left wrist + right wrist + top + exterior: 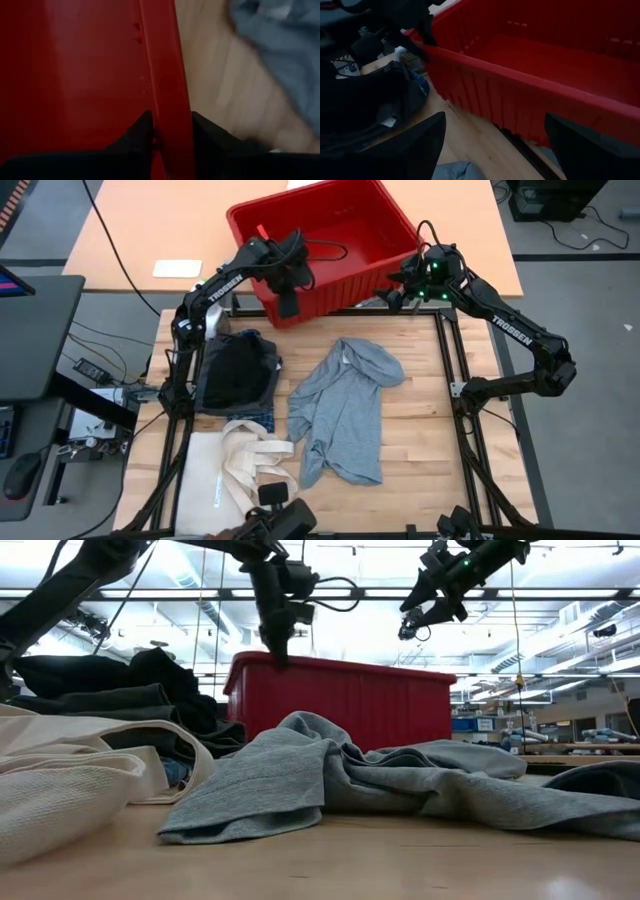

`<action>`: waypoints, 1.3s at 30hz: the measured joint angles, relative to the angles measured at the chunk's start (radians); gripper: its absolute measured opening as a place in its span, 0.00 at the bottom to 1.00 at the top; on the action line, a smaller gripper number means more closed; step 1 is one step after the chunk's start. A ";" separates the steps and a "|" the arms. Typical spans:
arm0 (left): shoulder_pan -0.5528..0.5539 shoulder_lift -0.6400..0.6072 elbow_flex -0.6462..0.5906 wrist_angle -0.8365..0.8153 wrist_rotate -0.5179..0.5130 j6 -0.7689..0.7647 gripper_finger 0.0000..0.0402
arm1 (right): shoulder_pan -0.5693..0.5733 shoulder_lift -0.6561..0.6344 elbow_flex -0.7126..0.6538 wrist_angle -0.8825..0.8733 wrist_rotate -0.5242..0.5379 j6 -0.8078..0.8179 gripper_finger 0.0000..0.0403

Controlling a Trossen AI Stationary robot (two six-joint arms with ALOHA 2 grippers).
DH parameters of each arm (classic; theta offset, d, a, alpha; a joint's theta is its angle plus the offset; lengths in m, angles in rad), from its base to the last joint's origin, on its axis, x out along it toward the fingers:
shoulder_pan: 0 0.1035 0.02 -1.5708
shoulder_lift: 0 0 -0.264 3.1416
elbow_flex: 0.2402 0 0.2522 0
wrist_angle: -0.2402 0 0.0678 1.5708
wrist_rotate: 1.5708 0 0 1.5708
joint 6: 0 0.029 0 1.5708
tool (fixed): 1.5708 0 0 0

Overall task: Fold Laundry from Bin
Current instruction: Fold the gray shirt

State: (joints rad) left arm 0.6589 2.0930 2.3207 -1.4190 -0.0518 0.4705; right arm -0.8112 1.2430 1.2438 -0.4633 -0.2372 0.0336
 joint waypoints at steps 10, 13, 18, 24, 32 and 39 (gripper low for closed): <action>0.044 -0.001 0.001 -0.045 -0.062 0.211 0.25 | 0.000 0.000 0.000 0.007 -0.001 -0.002 0.86; 0.076 -0.001 0.000 -0.049 -0.107 0.274 0.25 | 0.000 0.000 0.000 0.006 -0.001 -0.002 0.86; 0.143 0.001 -0.002 0.006 -0.131 0.358 0.24 | 0.000 0.000 0.000 0.006 -0.019 -0.003 0.86; 0.175 0.005 -0.003 0.046 -0.164 0.328 0.24 | 0.000 0.000 0.000 0.005 -0.020 -0.007 0.86; 0.169 0.005 -0.003 0.155 -0.172 0.103 0.64 | 0.000 0.000 0.000 0.006 0.009 -0.034 0.86; 0.125 -0.030 -0.003 0.178 -0.176 -0.089 0.89 | -0.018 0.000 0.000 -0.056 -0.022 0.012 0.86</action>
State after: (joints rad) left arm 0.7838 2.0631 2.3181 -1.2410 -0.2275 0.3817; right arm -0.8291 1.2434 1.2438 -0.5196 -0.2595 0.0456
